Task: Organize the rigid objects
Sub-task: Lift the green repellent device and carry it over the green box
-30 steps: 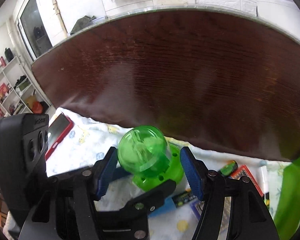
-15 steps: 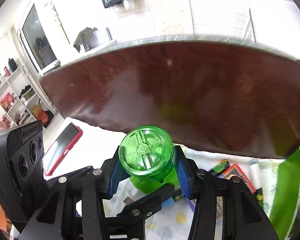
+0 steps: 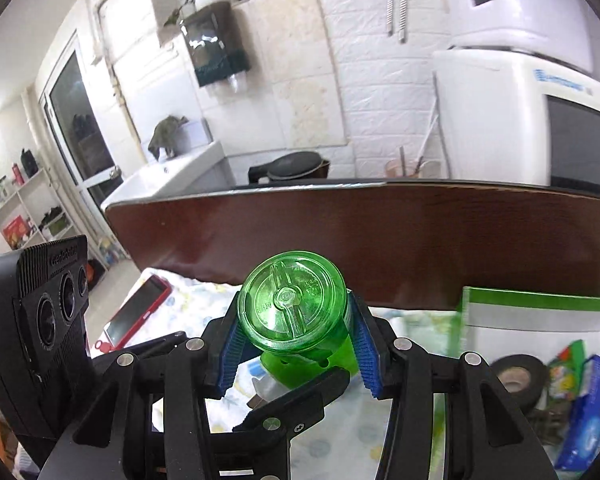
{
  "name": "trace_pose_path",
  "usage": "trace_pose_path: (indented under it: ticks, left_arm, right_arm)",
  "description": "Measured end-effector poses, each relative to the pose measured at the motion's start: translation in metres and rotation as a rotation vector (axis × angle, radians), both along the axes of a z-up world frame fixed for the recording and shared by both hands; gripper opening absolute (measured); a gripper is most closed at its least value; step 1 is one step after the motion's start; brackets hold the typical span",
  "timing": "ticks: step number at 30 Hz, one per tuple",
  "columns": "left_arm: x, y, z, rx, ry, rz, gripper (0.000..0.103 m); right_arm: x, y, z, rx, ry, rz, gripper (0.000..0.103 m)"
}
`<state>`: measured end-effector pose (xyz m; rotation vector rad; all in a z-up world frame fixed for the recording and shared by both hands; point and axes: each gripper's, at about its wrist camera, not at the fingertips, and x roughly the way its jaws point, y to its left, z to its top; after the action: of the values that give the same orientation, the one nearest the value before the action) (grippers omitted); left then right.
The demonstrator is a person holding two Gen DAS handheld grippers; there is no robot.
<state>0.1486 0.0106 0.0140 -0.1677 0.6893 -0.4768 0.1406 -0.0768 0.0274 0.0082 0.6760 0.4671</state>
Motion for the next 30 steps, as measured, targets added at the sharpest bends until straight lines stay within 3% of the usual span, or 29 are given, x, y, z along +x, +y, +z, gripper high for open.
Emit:
trace_pose_path:
  ticks: [16, 30]
  left_arm:
    - [-0.008, -0.130, 0.015, 0.086, -0.013, -0.154, 0.052]
    - [0.013, -0.156, -0.013, 0.139, 0.048, -0.174, 0.052]
  right_arm:
    - [-0.019, -0.144, 0.011, 0.158, -0.004, -0.160, 0.051]
    - [0.000, -0.176, -0.011, 0.184, 0.063, -0.206, 0.051]
